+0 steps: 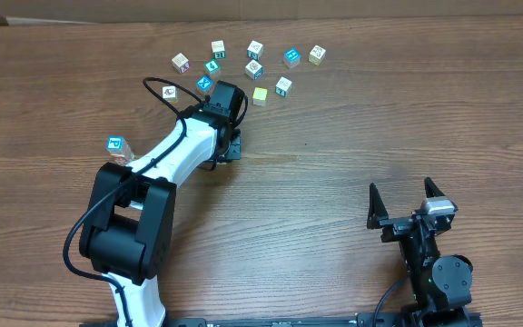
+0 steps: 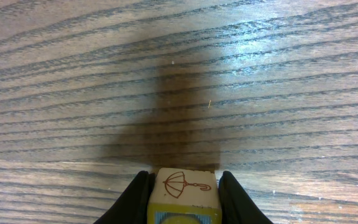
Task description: Form a tower
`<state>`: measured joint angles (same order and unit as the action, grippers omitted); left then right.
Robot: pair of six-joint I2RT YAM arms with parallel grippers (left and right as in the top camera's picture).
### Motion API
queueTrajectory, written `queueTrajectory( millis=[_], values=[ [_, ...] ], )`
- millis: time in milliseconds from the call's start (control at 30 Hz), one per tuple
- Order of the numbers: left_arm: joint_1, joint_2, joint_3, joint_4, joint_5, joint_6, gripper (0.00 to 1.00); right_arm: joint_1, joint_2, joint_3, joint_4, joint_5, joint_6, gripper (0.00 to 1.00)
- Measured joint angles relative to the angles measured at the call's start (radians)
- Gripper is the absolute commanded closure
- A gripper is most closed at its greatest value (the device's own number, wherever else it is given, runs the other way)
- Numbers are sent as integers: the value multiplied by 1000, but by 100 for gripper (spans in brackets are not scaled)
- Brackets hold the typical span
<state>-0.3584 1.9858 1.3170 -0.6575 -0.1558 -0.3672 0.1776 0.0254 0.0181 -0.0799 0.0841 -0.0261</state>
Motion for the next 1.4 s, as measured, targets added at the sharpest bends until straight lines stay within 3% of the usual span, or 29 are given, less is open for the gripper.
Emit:
queueTrajectory(
  millis=[233, 467, 633, 833, 1100, 1400],
  values=[
    [0, 0, 0, 0, 0, 0, 79, 0, 0, 0, 0, 0, 0, 0],
    [0, 0, 0, 0, 0, 0, 89, 0, 0, 0, 0, 0, 0, 0],
    [0, 0, 0, 0, 0, 0, 89, 0, 0, 0, 0, 0, 0, 0],
    [0, 0, 0, 0, 0, 0, 75, 0, 0, 0, 0, 0, 0, 0],
    [0, 0, 0, 0, 0, 0, 72, 0, 0, 0, 0, 0, 0, 0],
    [0, 0, 0, 0, 0, 0, 62, 0, 0, 0, 0, 0, 0, 0]
  ],
)
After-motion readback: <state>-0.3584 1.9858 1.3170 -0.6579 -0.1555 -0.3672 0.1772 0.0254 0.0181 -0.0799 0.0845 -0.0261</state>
